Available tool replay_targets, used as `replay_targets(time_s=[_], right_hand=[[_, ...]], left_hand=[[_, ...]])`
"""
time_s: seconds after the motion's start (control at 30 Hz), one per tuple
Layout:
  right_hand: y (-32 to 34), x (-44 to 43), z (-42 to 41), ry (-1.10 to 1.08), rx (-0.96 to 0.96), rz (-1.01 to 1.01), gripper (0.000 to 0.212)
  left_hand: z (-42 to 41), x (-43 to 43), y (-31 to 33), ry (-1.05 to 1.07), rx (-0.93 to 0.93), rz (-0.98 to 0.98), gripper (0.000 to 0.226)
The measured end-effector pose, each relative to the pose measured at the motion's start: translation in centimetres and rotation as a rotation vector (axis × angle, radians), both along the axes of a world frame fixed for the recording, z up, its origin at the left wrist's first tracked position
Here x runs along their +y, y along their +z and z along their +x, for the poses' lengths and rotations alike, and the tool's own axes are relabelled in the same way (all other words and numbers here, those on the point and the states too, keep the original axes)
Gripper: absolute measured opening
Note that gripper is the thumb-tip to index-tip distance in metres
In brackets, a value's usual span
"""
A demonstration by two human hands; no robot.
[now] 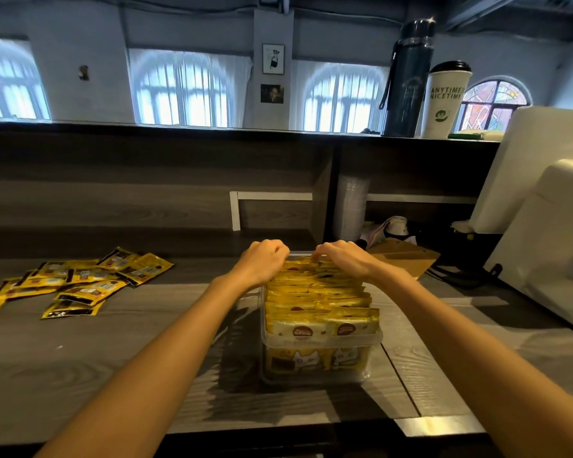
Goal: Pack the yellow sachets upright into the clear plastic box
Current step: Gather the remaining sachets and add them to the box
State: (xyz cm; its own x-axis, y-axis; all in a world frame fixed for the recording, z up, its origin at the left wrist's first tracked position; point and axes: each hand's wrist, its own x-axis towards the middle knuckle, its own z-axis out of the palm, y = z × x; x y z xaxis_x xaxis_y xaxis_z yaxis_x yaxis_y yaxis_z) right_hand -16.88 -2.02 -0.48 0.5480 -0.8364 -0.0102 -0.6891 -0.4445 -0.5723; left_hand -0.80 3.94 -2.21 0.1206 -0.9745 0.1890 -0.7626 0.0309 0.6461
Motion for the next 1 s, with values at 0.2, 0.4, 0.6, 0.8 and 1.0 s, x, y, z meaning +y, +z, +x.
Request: replay_targets(time_s=[0.2, 0.4, 0.6, 0.8, 1.0], right_hand=[[0.3, 0.8, 0.5, -0.042, 0.005, -0.064, 0.048], [1.1, 2.2, 1.2, -0.054, 0.066, -0.209, 0.049], [2.2, 5.8, 5.9, -0.013, 0.019, -0.543, 0.033], [1.6, 10.6, 14.4, 0.142, -0.138, -0.533, 0.027], [-3.7, 13.1, 23.0, 0.277, 0.008, -0.326, 0.029]], left_hand=[[0.5, 0.8, 0.2, 0.016, 0.036, 0.019, 0.038], [0.8, 2.1, 0.9, 0.071, -0.02, -0.049, 0.031], [3.6, 5.0, 3.1, 0.3, -0.174, -0.209, 0.03], [10.6, 9.9, 1.8, 0.638, -0.208, -0.176, 0.033], [18.0, 14.1, -3.6, 0.811, -0.163, 0.055, 0.035]])
